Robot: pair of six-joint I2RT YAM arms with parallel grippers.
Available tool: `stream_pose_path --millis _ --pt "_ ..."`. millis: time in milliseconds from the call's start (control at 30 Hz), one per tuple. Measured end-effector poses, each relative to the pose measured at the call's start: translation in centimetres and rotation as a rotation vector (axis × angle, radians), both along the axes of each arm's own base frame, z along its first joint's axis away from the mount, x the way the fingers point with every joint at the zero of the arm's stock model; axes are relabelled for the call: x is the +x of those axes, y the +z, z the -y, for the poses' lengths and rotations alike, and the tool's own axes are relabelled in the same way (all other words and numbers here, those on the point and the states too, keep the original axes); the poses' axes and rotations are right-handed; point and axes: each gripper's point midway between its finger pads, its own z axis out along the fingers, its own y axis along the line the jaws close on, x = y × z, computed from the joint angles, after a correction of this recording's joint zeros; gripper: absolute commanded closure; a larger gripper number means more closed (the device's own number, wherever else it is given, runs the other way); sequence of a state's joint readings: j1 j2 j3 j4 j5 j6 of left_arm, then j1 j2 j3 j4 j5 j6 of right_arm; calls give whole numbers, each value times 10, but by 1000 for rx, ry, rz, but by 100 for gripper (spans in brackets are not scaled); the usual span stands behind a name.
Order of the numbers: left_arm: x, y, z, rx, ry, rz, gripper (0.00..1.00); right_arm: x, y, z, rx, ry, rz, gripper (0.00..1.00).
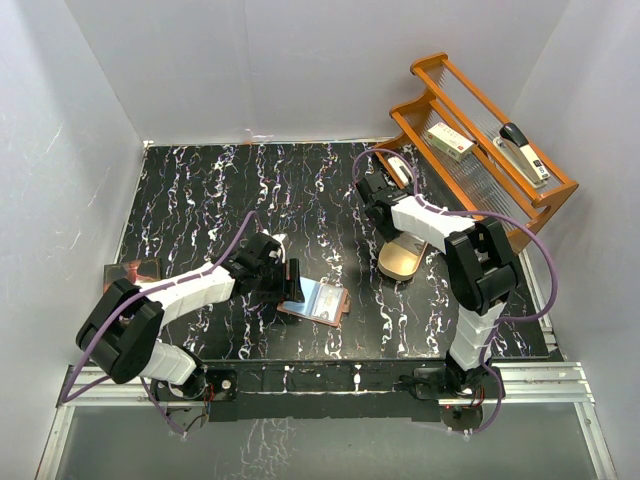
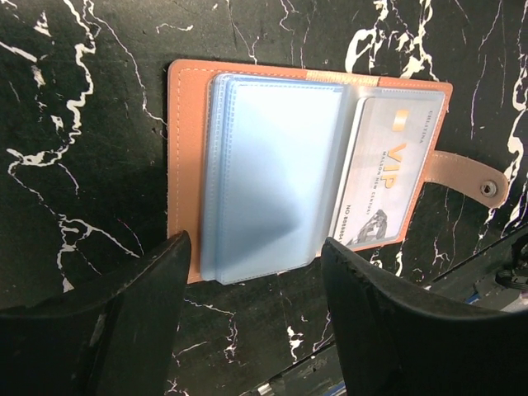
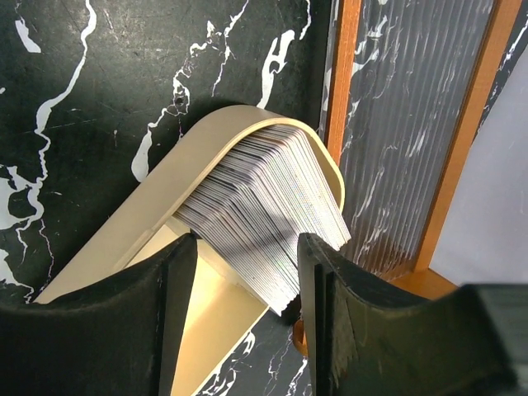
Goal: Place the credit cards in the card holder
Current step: Adjust the card holder at the center of the board, then pick up the credit card from the storage box.
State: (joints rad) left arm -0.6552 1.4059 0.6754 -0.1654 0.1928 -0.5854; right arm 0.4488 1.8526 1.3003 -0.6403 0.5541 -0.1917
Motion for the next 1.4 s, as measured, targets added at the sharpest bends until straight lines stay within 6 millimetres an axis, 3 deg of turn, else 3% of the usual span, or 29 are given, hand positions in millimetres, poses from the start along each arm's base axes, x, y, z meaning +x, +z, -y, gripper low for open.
stream_pose_path --millis 567,733,1233,1400 --pt "-15 3 15 -113 25 -93 41 4 3 -2 3 11 8 70" --pt "-15 13 19 -153 30 -85 41 5 3 -3 7 11 14 75" --pt "-15 17 22 -172 33 -82 41 9 9 -6 19 2 28 99" --pt "-16 15 21 -169 33 -86 41 5 9 -9 46 2 17 100"
